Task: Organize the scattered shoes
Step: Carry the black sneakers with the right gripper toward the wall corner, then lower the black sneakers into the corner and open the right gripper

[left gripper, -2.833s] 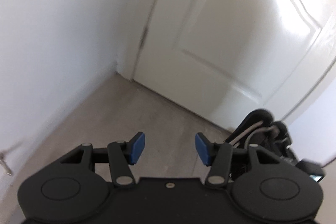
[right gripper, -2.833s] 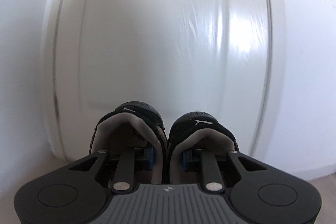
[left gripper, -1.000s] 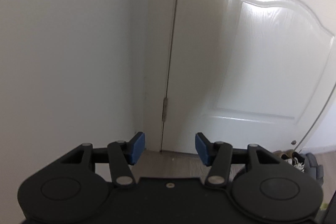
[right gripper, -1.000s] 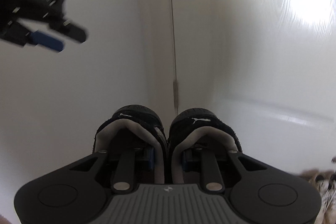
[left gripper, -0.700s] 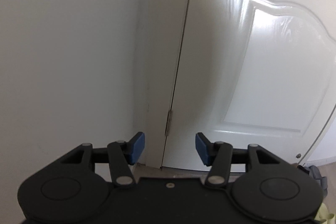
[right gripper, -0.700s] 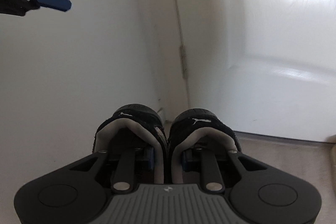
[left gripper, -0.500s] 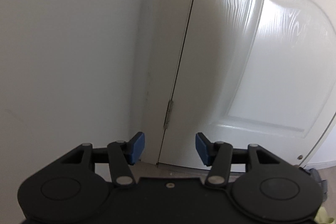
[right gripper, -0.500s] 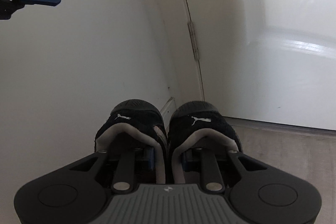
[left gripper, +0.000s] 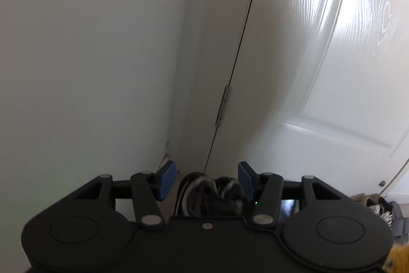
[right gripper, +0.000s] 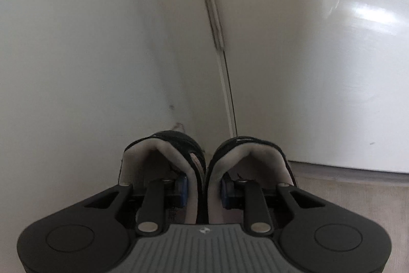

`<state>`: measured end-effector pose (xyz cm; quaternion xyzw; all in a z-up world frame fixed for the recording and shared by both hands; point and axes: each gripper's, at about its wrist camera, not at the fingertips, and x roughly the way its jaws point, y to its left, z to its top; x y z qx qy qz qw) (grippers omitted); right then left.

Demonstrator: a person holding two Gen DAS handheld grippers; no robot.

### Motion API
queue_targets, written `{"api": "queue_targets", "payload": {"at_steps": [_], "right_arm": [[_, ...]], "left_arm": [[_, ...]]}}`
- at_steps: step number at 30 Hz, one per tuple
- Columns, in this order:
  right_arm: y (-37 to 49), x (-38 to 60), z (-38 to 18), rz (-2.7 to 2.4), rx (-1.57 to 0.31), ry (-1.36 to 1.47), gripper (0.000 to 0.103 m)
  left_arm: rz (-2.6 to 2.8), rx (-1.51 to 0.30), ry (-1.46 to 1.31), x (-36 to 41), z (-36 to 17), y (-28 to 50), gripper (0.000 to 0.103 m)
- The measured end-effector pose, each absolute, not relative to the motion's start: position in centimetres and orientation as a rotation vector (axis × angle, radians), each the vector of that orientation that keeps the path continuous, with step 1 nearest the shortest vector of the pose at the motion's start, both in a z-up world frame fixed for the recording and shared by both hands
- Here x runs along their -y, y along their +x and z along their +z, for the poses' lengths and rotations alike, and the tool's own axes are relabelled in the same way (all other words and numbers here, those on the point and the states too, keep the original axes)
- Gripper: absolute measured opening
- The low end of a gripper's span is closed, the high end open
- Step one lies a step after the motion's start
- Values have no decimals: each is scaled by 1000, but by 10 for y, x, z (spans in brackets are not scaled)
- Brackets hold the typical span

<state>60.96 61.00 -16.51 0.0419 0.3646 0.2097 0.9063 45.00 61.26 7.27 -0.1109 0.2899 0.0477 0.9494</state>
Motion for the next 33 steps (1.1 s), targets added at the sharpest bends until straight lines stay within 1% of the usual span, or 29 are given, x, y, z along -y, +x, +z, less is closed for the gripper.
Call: {"api": "queue_targets", "payload": {"at_steps": [3, 6, 10, 12, 14, 15, 18, 20, 21, 24, 25, 33], "right_arm": [[641, -617, -195, 396, -803, 20, 26], [664, -616, -215, 353, -871, 24, 26], [667, -618, -226, 321, -902, 36, 26], [677, -613, -230, 313, -911, 42, 27], [681, -606, -233, 314, -927, 49, 28], [684, -602, -234, 316, -938, 49, 31], [688, -588, -234, 347, -950, 41, 35], [689, -579, -232, 373, -942, 35, 39], [689, -575, -231, 379, -939, 35, 40], [686, -556, -223, 404, -914, 51, 49], [686, -552, -220, 408, -908, 60, 50], [638, -482, -194, 393, -809, 148, 50]], "left_arm": [[120, -609, -238, -600, 64, 449, 54], [123, -626, -254, -590, 60, 449, 54], [121, -644, -266, -574, 53, 448, 54], [120, -654, -271, -566, 45, 433, 54], [124, -670, -291, -563, 36, 436, 54], [126, -676, -298, -563, 33, 438, 54], [138, -686, -313, -562, 21, 444, 54], [147, -692, -324, -579, 16, 421, 54], [149, -696, -326, -581, 10, 428, 54], [153, -714, -327, -582, 1, 439, 54], [153, -719, -320, -581, -4, 443, 54], [146, -762, -279, -573, -23, 459, 54]]}}
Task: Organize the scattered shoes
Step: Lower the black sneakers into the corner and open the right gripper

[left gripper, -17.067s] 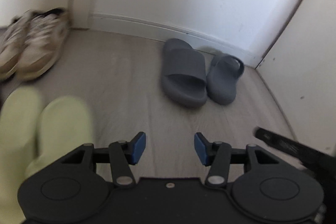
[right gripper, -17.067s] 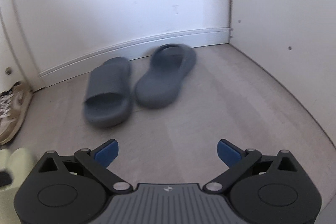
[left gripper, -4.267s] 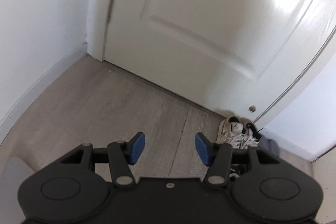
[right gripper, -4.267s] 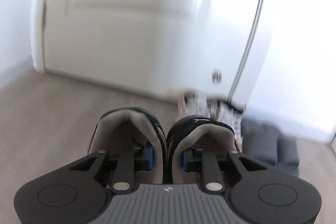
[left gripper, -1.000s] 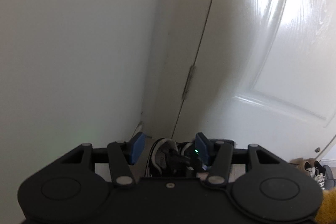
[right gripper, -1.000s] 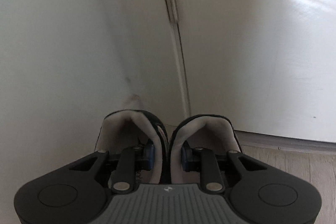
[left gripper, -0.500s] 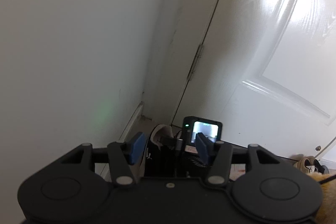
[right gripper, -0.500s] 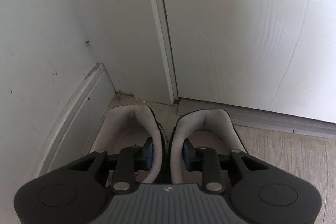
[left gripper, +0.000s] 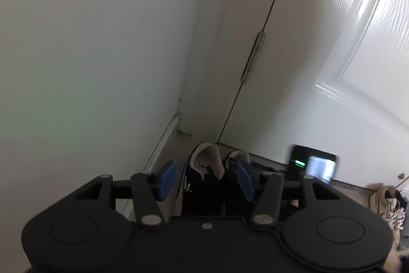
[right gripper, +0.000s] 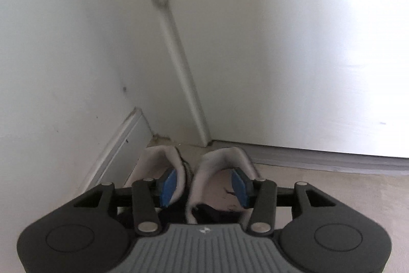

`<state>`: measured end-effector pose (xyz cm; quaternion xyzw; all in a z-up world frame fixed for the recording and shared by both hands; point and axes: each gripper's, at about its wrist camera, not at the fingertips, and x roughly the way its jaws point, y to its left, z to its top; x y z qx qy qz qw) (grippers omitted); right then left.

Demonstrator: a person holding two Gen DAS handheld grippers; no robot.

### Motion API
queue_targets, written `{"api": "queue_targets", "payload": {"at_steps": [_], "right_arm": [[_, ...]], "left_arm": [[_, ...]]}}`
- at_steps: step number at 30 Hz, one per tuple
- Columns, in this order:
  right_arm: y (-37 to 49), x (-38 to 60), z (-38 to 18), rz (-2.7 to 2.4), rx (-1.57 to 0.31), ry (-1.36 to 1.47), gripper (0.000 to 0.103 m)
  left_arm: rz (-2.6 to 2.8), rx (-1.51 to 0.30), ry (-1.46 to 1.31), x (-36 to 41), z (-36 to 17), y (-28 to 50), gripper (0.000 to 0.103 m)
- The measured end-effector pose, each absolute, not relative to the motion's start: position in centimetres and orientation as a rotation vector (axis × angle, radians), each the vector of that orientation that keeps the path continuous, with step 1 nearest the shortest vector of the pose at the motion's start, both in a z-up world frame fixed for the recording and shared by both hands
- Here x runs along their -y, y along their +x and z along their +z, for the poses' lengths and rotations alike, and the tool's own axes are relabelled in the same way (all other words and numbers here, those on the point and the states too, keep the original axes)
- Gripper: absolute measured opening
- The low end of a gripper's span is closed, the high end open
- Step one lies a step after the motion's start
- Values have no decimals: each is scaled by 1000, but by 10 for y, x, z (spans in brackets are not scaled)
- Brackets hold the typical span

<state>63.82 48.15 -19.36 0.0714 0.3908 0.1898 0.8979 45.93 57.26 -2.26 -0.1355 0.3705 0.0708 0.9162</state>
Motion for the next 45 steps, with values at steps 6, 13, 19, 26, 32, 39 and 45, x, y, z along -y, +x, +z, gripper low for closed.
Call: {"api": "queue_targets", "payload": {"at_steps": [6, 13, 19, 26, 32, 39, 45], "right_arm": [[607, -426, -209, 416, -868, 241, 50], [577, -413, -228, 440, -923, 408, 50], [569, -426, -235, 473, -970, 405, 50], [546, -439, -239, 522, -996, 299, 51], [555, -452, -238, 407, -1023, 397, 51], [569, -472, -240, 317, -1056, 527, 50], [578, -493, -239, 317, -1083, 576, 50]], "left_arm": [[131, -786, -295, -567, -33, 463, 54], [105, -811, -291, -559, -39, 464, 54], [94, -846, -291, -556, -49, 468, 54], [102, -874, -318, -557, -58, 466, 54], [116, -883, -351, -558, -62, 460, 54], [10, -904, -303, -610, -47, 510, 54], [10, -904, -298, -613, -50, 509, 54]]}}
